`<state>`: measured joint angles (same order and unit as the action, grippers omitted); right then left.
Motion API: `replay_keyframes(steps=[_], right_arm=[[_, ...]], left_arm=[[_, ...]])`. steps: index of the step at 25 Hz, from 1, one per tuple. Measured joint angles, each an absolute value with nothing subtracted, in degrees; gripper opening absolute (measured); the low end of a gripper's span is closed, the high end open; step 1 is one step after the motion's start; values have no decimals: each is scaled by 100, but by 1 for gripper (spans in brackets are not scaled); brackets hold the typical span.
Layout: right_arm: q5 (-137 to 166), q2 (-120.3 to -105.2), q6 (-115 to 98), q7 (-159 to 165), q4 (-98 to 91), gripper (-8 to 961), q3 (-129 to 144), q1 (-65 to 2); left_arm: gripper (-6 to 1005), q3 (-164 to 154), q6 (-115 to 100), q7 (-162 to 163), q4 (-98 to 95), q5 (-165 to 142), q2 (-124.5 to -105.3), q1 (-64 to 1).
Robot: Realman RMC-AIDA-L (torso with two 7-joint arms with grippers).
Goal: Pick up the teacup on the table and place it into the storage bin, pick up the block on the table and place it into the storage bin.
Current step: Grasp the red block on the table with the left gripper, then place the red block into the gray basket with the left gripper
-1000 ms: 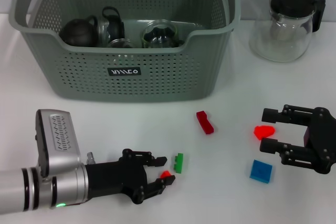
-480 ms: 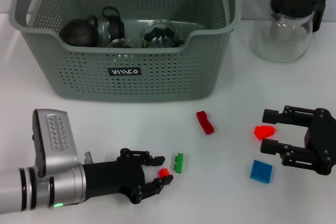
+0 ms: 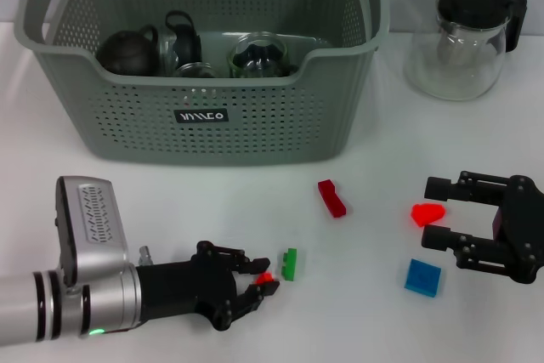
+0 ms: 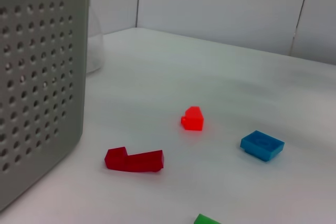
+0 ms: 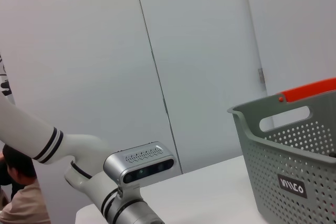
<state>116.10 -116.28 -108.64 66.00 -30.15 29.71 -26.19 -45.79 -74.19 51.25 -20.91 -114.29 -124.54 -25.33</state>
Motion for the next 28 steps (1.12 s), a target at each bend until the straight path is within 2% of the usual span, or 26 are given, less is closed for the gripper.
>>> replay_keyframes(steps=[10,16,19,22,26,28], right_arm=[[11610,-11619,-10884,6608,-3015,674,2959,-2632],[11610,-11594,-10892,6655,-3015,674,2954,-2643],[11610,-11593,-10892,6656,-3015,675,2953,-2644],[11610,-11599,-10886,6658,-3015,675,2953,-2645],[11610,-11616,-10872,6660,-3015,675,2953,-2660],[11611,-11620,-10867,6660,-3015,675,2952,-2668]], left_arm=[[207,-4577,-7598,5376,-2220,-11506,-12431,-2537],[181,-3806,-9341,6438,-3254,-11359,-12271,-2377],[191,-2948,-10227,7346,-3735,-11094,-12152,-2525],[205,-2296,-10603,8448,-3927,-10580,-11892,-2864],[224,-1962,-10047,9841,-3983,-10238,-11523,-3428],[234,-2136,-9549,10232,-4048,-10385,-11413,-3614]])
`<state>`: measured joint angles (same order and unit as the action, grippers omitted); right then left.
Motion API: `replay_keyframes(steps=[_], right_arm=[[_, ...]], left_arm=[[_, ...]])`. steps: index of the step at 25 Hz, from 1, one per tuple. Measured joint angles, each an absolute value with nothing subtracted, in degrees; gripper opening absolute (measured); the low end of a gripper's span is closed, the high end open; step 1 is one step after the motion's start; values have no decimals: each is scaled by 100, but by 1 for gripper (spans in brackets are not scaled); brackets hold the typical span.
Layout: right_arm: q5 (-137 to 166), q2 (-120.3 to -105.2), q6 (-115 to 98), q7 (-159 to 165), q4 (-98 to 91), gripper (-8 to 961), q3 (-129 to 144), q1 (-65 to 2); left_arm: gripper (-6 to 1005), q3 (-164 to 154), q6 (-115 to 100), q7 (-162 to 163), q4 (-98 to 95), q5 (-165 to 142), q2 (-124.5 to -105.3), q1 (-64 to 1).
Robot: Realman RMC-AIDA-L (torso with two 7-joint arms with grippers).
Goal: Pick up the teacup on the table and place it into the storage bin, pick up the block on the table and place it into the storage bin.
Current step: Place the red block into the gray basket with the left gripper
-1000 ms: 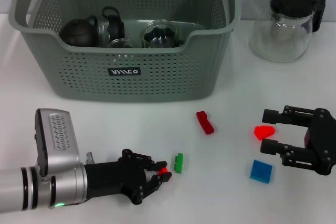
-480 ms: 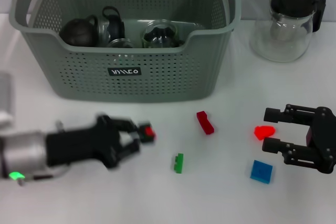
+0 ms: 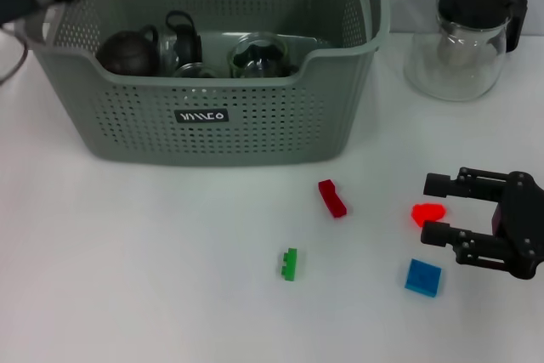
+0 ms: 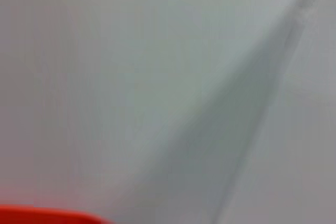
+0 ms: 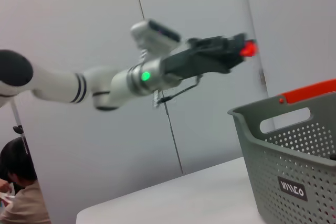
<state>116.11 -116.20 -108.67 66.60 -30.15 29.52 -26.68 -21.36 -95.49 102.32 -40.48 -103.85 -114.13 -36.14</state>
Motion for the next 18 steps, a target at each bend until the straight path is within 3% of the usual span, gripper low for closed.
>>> replay_keyframes(steps=[3,5,12,18], right_arm=[[11610,-11628,-10869,6660,-3015,674,2953,-2674],[11610,-11628,-10870,6656,-3015,674,2953,-2678],[11611,-11625,-10891,6660,-3012,675,2953,-2674],[11610,-11619,-10865,6632,-3012,675,2953,-2640]], left_arm=[[248,-2778,-8497,10938,-4250,-10986,-11289,-3940],[258,-3144,-7994,11208,-4360,-11332,-11312,-4046],[291,-4531,-6592,12110,-4756,-12286,-11577,-4169],[320,-4490,-6769,11938,-5610,-11738,-11876,-3718]])
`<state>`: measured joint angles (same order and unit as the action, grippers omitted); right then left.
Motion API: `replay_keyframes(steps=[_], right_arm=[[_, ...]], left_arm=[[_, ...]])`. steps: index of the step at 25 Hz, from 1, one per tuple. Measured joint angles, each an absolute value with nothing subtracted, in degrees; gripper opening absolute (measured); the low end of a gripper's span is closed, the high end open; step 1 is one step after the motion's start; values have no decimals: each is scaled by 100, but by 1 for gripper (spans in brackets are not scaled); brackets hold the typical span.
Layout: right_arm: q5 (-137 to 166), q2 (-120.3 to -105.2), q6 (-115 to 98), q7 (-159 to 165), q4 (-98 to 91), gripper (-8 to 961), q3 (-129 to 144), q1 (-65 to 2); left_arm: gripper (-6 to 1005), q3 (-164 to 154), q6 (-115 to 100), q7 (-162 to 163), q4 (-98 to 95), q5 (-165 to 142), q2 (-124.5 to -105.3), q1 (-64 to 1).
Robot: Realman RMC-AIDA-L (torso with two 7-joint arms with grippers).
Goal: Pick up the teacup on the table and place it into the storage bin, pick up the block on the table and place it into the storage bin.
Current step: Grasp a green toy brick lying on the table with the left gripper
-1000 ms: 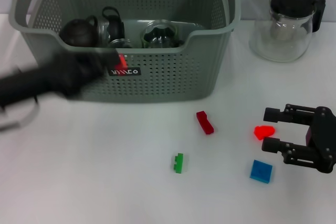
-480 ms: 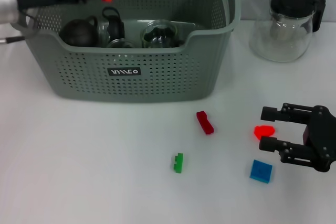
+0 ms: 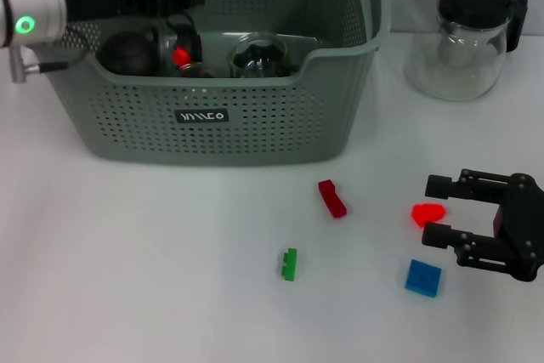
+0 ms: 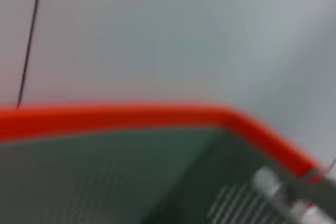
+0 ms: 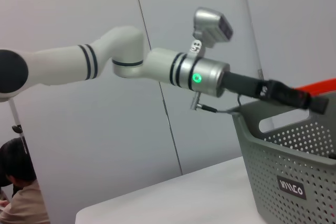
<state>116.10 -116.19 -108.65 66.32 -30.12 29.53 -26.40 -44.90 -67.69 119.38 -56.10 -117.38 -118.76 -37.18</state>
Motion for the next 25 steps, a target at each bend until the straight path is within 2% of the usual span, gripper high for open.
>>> replay_keyframes(steps=[1,6,9,12,18,25], right_arm=[[11611,-11619,-10864,6627,-3008,675,2953,-2636],[11610,-11616,-10853,6633,-3013,675,2950,-2621],[11610,-11594,-10850,6655,-3015,675,2909,-2620],[11610,-11585,-10848,6663,-3015,675,2877,-2616],[11626,-11583,-10817,6663,-3023,675,2814,-2586],[11640,-11584,-10819,6662,-3024,674,2812,-2632]], left_arm=[[325,-4482,-6844,11841,-5709,-11556,-11908,-3620],[533,-4114,-8092,9880,-5432,-9651,-12076,-2879],[578,-4041,-8951,8853,-5022,-9331,-12050,-2571],[623,-3884,-9367,8079,-4763,-9821,-12104,-2315],[598,-4051,-9740,6726,-4540,-11057,-12392,-1851],[595,-4804,-8897,6138,-3537,-11638,-12411,-2283]])
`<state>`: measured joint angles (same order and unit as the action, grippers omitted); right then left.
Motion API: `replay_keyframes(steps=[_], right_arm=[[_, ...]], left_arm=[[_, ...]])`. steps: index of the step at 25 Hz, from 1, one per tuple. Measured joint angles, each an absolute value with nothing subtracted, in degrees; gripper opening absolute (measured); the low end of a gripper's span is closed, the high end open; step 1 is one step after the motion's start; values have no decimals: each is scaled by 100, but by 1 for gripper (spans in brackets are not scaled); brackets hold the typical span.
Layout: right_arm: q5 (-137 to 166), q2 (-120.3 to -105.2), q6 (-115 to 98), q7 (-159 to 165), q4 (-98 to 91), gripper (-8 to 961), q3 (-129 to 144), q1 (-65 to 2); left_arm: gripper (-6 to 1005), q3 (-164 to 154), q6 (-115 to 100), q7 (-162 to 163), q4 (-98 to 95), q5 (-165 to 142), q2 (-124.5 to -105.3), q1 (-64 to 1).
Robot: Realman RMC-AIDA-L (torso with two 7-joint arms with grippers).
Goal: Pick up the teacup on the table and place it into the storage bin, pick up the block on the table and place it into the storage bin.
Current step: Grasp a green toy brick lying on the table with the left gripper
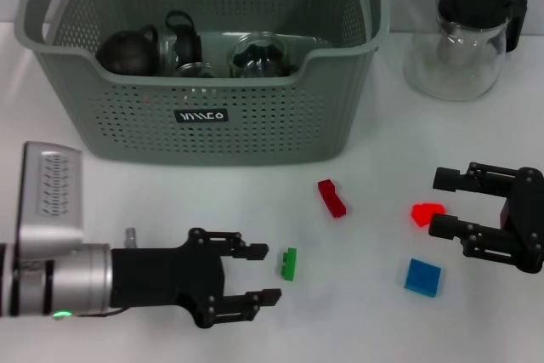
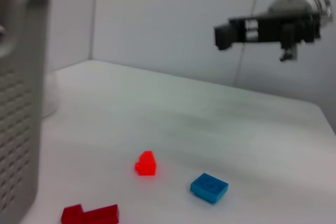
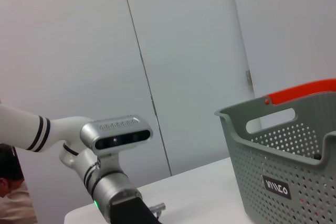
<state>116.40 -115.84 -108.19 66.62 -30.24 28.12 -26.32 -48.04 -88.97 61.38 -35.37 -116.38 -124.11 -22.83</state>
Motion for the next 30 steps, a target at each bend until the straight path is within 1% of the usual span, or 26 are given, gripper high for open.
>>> replay_keyframes(steps=[7,12,19,30], right_arm=[[11638,-11584,-10839,6662,-3024,674,2812,-2593],[11632,-11584,-10849,6662,-3023,674,2812,-2594],[11643,-11592,-10827,6662,-3021,674,2812,-2614],[11634,-11593,-10848,6662,-3023,675,2812,-2595]], left_arm=[[601,-5078,-8235,5845,-3145,-11682,-12418,-2780],[605,-5423,-7675,5838,-2961,-11687,-12437,-3003],[609,-5787,-7284,5834,-2784,-11656,-12455,-3193],[608,-5798,-7270,5768,-2762,-11515,-12470,-3212]])
